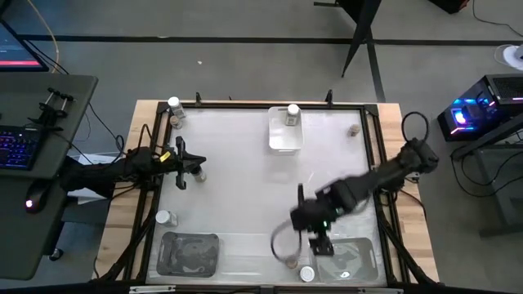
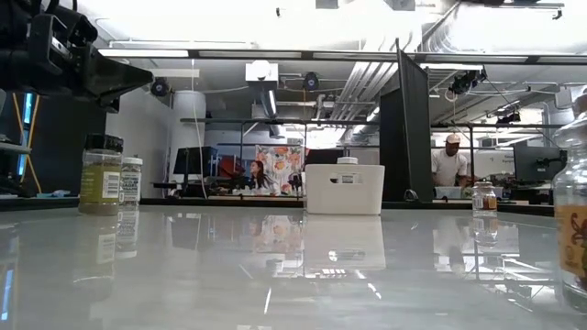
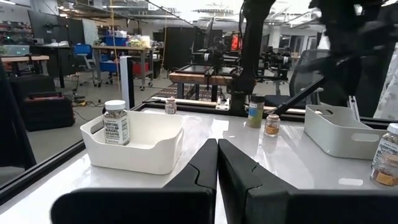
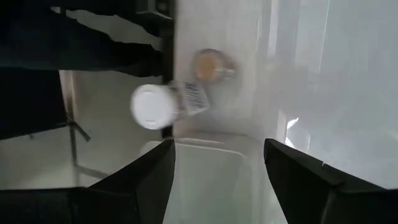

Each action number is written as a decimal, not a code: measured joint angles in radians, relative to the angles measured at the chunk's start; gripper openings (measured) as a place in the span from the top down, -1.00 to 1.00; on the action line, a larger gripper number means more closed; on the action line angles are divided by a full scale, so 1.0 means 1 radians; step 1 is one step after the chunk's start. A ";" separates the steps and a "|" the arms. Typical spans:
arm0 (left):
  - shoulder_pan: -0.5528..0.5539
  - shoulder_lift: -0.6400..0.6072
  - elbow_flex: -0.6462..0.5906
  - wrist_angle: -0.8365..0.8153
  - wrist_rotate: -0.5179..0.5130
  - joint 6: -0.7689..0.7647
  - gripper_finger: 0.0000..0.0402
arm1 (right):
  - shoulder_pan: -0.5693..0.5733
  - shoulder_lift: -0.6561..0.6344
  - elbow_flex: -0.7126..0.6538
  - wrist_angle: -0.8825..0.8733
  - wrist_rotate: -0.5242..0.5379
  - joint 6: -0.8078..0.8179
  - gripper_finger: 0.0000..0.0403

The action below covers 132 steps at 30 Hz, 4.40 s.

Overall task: Sort spices by type
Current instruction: Put the bottom right white seasoning bottle into the white bin

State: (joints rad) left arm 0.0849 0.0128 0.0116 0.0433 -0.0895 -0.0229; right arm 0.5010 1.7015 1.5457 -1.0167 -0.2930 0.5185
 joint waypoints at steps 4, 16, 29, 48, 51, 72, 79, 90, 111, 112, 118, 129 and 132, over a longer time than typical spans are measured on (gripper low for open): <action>0.000 0.000 0.000 -0.001 0.000 0.000 1.00 | 0.097 0.030 0.031 0.035 0.065 0.023 -0.19; 0.000 0.000 0.000 -0.001 0.000 0.000 1.00 | 0.262 0.142 0.031 0.187 0.199 -0.170 -0.19; 0.000 0.000 0.000 -0.001 0.000 0.000 1.00 | 0.272 0.161 0.030 0.204 0.298 -0.236 -0.19; 0.000 0.000 0.000 -0.001 0.000 0.000 1.00 | 0.260 0.161 0.029 0.262 0.259 -0.205 -0.27; 0.000 0.000 0.000 -0.001 0.000 0.000 1.00 | 0.256 0.161 0.029 0.211 0.258 -0.206 -0.44; 0.000 0.000 0.000 -0.001 0.000 0.000 1.00 | 0.268 0.234 0.029 0.240 0.303 -0.152 -0.83; 0.000 0.000 0.000 -0.001 0.000 0.000 1.00 | 0.268 0.272 0.029 0.238 0.305 -0.158 -0.83; 0.000 0.000 0.000 -0.001 0.000 0.000 1.00 | 0.268 0.309 0.029 0.231 0.297 -0.152 -0.51; 0.000 0.000 0.000 -0.001 0.000 0.000 1.00 | 0.185 0.035 0.213 0.068 0.490 -0.083 0.03; 0.000 0.000 0.000 -0.001 0.000 0.000 1.00 | 0.164 0.012 0.233 0.105 0.555 -0.073 0.03; 0.000 0.000 0.000 -0.001 0.000 0.000 1.00 | 0.012 -0.087 0.265 0.476 0.753 -0.082 0.03; 0.000 0.000 0.000 -0.002 0.000 0.000 1.00 | -0.205 -0.112 0.265 0.936 0.492 -0.055 0.03; 0.000 0.000 0.000 -0.002 0.000 0.000 1.00 | -0.228 -0.111 0.265 1.071 0.402 -0.085 0.03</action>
State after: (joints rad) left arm 0.0847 0.0132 0.0116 0.0416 -0.0895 -0.0231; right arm 0.2725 1.5905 1.8111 0.0548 0.1087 0.4333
